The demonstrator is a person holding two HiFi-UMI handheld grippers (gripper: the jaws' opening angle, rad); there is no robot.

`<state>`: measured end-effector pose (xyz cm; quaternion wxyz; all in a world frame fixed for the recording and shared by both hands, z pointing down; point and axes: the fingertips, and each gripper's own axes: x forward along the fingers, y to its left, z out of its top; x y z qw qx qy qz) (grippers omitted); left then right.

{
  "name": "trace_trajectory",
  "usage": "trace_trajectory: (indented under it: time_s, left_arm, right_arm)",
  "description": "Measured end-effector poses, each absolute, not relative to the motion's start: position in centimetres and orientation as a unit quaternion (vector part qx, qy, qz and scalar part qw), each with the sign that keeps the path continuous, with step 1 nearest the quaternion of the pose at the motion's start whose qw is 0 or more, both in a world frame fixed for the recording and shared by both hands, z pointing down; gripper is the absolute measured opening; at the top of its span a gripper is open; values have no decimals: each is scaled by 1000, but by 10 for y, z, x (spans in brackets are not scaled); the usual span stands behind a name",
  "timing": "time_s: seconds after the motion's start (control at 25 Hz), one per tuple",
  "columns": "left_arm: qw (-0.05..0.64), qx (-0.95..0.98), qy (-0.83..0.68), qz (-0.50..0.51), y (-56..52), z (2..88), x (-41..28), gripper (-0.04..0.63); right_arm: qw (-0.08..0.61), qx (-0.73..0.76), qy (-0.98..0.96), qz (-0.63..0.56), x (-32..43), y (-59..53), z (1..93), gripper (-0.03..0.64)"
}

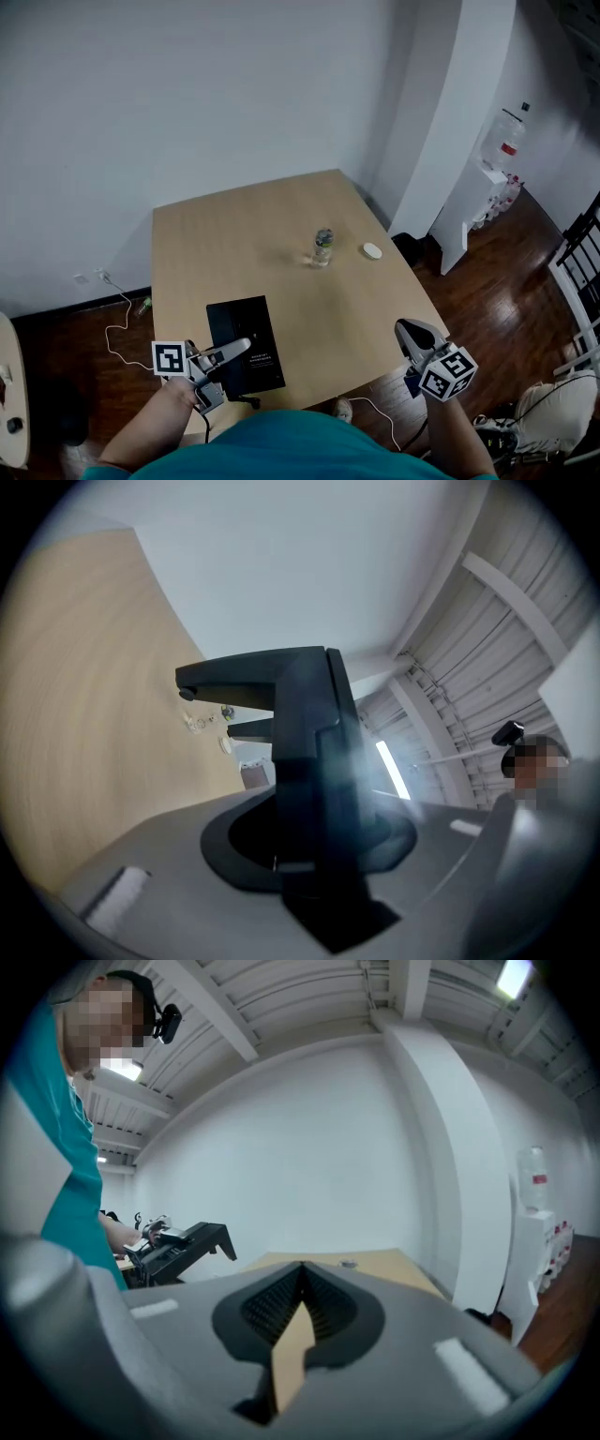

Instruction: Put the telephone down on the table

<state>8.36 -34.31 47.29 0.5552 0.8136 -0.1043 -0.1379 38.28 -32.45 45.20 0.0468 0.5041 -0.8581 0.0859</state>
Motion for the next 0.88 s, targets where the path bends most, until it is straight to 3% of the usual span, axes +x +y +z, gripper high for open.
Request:
trace_trajectory:
  time_s: [0.44, 0.88]
  left_arm:
    - [552, 792, -175, -192, -396, 490, 227, 170]
    - [590, 767, -169, -184, -442, 541, 330, 170]
  right_arm:
    - [75, 422, -899, 85, 512, -413, 485, 2]
    - [83, 396, -909, 99, 555, -470, 513, 2]
